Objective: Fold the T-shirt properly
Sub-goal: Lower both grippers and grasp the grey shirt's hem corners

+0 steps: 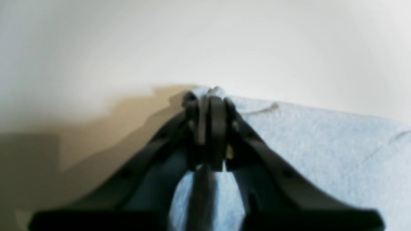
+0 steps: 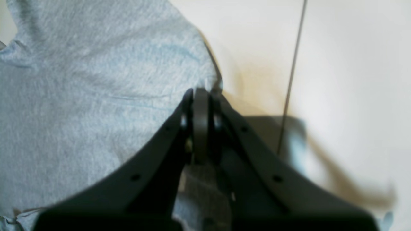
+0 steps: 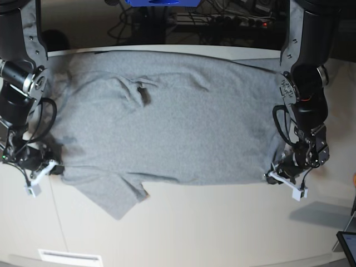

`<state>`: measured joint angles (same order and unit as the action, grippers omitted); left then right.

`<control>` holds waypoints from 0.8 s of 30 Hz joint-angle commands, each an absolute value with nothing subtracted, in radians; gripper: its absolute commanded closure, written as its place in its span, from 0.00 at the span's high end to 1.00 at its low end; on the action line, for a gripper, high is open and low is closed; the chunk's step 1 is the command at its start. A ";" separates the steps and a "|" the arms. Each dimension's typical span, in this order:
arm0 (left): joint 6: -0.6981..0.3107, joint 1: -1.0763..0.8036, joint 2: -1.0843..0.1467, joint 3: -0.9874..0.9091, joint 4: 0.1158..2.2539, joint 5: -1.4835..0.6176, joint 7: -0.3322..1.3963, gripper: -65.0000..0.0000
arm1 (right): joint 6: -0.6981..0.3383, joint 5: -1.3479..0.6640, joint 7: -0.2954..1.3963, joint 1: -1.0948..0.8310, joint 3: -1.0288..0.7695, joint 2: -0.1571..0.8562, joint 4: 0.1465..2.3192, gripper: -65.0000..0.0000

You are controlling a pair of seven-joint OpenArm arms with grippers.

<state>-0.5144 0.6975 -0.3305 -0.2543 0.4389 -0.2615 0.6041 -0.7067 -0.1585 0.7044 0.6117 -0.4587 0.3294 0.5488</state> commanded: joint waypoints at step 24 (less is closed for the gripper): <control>-0.515 0.579 -0.361 -0.249 0.852 -0.240 0.800 0.00 | -0.698 -0.145 0.668 0.598 -0.460 0.323 0.691 0.00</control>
<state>-0.5240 0.5495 -0.3386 -0.2478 0.8299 -0.2401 0.8165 -0.7029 -0.1326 0.6888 0.5644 -0.4580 0.3019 0.6704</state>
